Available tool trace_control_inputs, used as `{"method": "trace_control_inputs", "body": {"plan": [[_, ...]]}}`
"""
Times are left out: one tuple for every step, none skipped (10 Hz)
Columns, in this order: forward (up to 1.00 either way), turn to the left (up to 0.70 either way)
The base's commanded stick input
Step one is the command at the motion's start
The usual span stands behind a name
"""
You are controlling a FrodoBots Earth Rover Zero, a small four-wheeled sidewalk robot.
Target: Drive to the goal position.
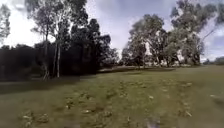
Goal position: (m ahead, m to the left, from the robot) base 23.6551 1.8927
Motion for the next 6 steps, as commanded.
{"method": "trace_control_inputs", "body": {"plan": [[0.70,0.00],[0.70,0.00],[0.70,0.00],[0.70,0.00],[0.70,0.00],[0.70,0.00]]}}
